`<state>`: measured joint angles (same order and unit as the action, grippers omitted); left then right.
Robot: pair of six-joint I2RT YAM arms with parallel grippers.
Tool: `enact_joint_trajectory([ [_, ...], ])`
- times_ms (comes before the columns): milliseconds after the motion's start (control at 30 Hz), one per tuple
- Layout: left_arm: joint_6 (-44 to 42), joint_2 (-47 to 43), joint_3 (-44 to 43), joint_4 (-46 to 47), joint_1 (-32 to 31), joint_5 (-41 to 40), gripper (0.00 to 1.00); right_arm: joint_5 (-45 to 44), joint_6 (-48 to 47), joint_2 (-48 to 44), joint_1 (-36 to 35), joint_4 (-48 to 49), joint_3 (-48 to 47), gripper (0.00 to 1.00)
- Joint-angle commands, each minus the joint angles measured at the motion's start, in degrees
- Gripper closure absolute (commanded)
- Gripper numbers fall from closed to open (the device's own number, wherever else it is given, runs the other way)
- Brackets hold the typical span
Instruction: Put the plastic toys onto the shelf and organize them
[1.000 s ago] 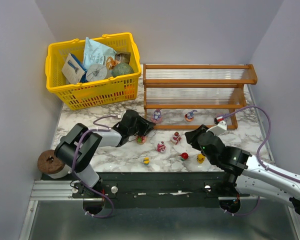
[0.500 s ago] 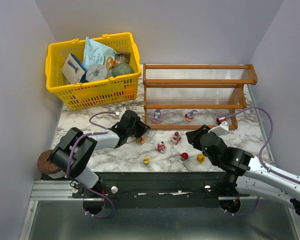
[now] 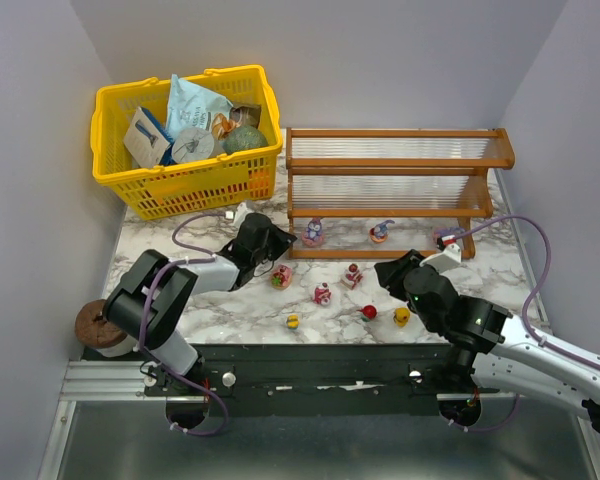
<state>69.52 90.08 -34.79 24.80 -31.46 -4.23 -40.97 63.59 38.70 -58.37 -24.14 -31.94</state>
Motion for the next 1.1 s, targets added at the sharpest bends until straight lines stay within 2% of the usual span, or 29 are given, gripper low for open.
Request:
enact_joint_trajectory([
  [0, -1.66, 3.78, -2.57, 4.98, 1.67, -0.35, 0.82, -2.8, -0.57, -0.47, 0.27, -1.96, 0.83, 0.55],
  [167, -2.1, 6.86, -3.53, 7.11, 2.11, 0.8, 0.82, -3.33, -0.75, -0.2, 0.36, -2.05, 1.18, 0.55],
  [367, -2.54, 9.41, -5.64, 3.42, 2.11, 0.54, 0.87, -3.68, -0.66, 0.06, 0.27, -2.14, 1.27, 0.55],
  [467, -2.28, 10.64, -6.43, 1.93, 2.11, 1.24, 0.92, -3.77, -0.84, 0.24, 0.27, -2.14, 1.1, 0.55],
  [500, -1.93, 10.73, -6.17, 1.92, 2.11, 1.42, 0.96, -3.77, -0.84, 0.41, 0.36, -2.14, 1.09, 0.55],
  [600, -1.14, 10.9, -5.38, 2.53, 2.02, 1.5, 0.99, -3.68, -0.84, 0.76, 0.27, -2.22, 1.01, 0.55],
  [1067, -0.7, 9.41, -2.57, 7.19, 1.67, 4.14, 1.0, -3.76, -0.4, 0.77, 0.27, -3.19, 0.74, 0.55],
])
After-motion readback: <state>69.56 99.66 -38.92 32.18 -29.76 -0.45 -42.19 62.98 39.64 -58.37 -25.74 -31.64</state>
